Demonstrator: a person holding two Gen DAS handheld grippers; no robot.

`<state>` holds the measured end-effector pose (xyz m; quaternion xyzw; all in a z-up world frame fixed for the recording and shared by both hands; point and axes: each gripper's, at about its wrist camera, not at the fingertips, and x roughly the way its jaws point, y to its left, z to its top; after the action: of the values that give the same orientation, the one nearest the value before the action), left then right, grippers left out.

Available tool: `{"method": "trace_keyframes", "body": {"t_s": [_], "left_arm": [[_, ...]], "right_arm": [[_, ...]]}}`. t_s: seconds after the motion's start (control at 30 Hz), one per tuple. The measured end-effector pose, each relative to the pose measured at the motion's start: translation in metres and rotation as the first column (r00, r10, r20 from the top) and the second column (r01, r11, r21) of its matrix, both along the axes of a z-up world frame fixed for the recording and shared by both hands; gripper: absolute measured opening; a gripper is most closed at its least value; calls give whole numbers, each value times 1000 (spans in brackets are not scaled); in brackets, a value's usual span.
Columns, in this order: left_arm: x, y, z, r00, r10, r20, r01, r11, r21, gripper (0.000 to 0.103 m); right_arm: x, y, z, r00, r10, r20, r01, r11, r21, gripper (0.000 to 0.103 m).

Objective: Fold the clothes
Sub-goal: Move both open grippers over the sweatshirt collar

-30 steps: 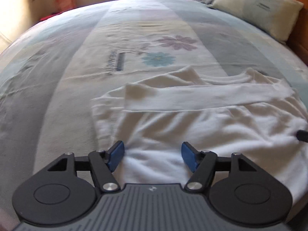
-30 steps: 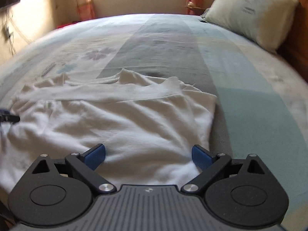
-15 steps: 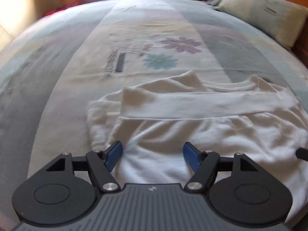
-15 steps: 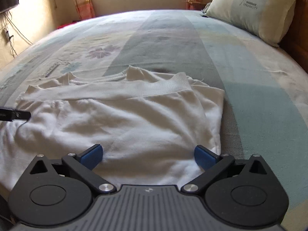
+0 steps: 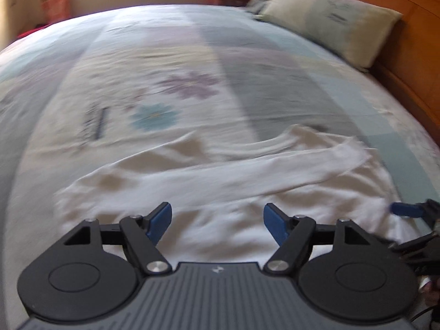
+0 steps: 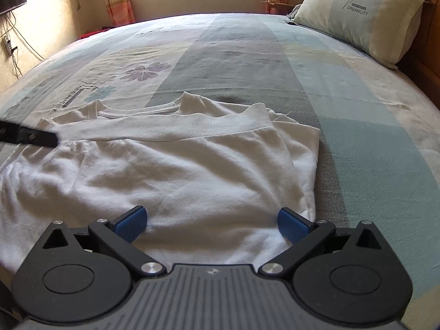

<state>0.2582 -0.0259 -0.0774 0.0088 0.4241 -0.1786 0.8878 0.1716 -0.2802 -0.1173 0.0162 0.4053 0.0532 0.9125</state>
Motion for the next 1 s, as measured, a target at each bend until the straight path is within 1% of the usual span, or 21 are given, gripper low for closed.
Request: {"method": "trace_keyframes", "body": {"t_s": [0.1, 0.17, 0.27, 0.3, 0.33, 0.43, 0.5, 0.57, 0.63, 0.67, 0.73, 0.77, 0.87, 1.0], "left_arm": [[11, -23, -11, 998, -61, 1, 61, 997, -41, 75], [24, -32, -24, 999, -44, -22, 44, 998, -33, 74], [35, -42, -24, 1000, -20, -23, 20, 1000, -4, 75], [37, -46, -17, 999, -30, -29, 29, 999, -22, 75], [37, -50, -9, 998, -54, -25, 52, 997, -59, 75], [43, -72, 5, 989, -143, -28, 137, 977, -161, 77], [53, -92, 6, 980, -192, -47, 178, 963, -203, 77], [66, -113, 0, 971, -229, -71, 209, 953, -221, 77], [79, -132, -12, 963, -254, -91, 230, 948, -219, 77], [85, -140, -19, 961, -257, -101, 232, 950, -208, 77], [95, -150, -31, 966, -238, -100, 221, 962, -161, 77], [97, -154, -34, 968, -234, -86, 221, 965, -142, 77], [94, -157, -25, 967, -244, -76, 235, 965, -112, 78], [75, -136, 1, 964, -260, -48, 255, 962, -97, 78]], "right_arm": [[-2, 1, 1, 1000, 1, 4, -1, 1000, -6, 103], [-3, -1, 4, 1000, -14, -1, 14, 1000, 20, 103], [-9, -7, 15, 999, -34, 18, 32, 996, 80, 103], [-12, -8, 18, 999, -33, 29, 30, 995, 90, 103], [-13, -8, 20, 999, -29, 39, 25, 996, 90, 103], [-15, -7, 23, 998, -10, 61, 6, 997, 76, 103], [-13, -6, 23, 998, 3, 65, -7, 998, 62, 103], [-12, -6, 21, 998, 15, 63, -19, 998, 53, 103], [-12, -7, 19, 998, 24, 54, -27, 998, 63, 103], [-12, -8, 18, 998, 27, 51, -30, 997, 69, 103], [-14, -10, 17, 999, 29, 46, -32, 997, 70, 103], [-15, -10, 16, 999, 30, 43, -33, 997, 68, 103], [-15, -11, 16, 999, 25, 40, -28, 997, 67, 103], [-18, -12, 17, 999, 17, 46, -20, 997, 69, 103]]}}
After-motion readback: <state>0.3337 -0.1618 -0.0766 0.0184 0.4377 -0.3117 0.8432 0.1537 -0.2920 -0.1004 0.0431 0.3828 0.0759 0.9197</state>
